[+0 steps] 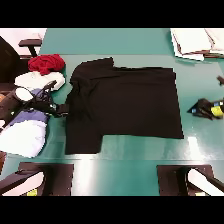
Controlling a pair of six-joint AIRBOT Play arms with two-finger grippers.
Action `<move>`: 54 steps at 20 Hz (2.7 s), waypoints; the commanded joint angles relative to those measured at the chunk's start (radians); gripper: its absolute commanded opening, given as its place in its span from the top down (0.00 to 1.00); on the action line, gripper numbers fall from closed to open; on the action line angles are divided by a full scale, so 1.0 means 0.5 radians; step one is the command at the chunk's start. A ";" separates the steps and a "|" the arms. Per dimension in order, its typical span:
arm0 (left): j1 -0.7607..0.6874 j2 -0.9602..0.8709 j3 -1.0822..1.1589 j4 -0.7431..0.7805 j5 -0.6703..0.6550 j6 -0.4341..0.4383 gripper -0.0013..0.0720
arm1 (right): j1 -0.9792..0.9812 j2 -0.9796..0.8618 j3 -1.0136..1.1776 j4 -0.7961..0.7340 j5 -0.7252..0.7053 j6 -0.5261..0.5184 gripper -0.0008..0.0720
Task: Fold the shirts.
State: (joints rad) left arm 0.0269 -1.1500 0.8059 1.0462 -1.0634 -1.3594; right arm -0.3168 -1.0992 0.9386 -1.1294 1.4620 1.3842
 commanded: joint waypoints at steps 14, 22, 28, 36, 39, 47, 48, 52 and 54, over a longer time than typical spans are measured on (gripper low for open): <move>-0.005 0.205 0.079 -0.051 -0.062 -0.006 0.95 | 0.080 -0.249 -0.516 0.177 -0.359 -0.084 0.97; -0.005 0.719 1.186 -0.011 -0.076 -0.066 0.95 | 0.186 0.340 0.793 0.175 -0.323 -0.043 0.97; -0.005 0.732 2.341 -0.011 -0.072 -0.156 0.95 | 0.186 0.545 1.842 0.156 -0.333 -0.039 0.97; -0.005 0.707 2.583 0.159 -0.127 -0.365 0.95 | 0.187 0.361 2.420 -0.254 0.098 0.211 0.97; -0.005 0.642 2.192 0.144 -0.201 -0.372 0.95 | 0.208 0.224 2.144 -0.203 0.186 0.232 0.97; -0.005 -0.063 1.298 0.121 -0.340 -0.241 0.95 | 0.620 -0.551 1.423 -0.465 0.172 0.237 0.97; -0.005 -0.188 1.258 0.122 -0.278 -0.203 0.95 | 0.623 -0.661 1.395 -0.463 0.136 0.237 0.97; -0.005 -0.688 1.351 0.090 0.183 -0.108 0.95 | 0.592 -1.096 1.625 -0.427 -0.038 0.237 0.97; -0.005 -0.862 1.537 0.085 0.212 -0.082 0.95 | 0.589 -1.267 1.876 -0.385 -0.060 0.235 0.97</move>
State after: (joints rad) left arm 0.0242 -1.4441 1.5116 1.0973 -1.0466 -1.4326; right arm -0.0219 -1.6047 1.7706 -1.3426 1.4677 1.5021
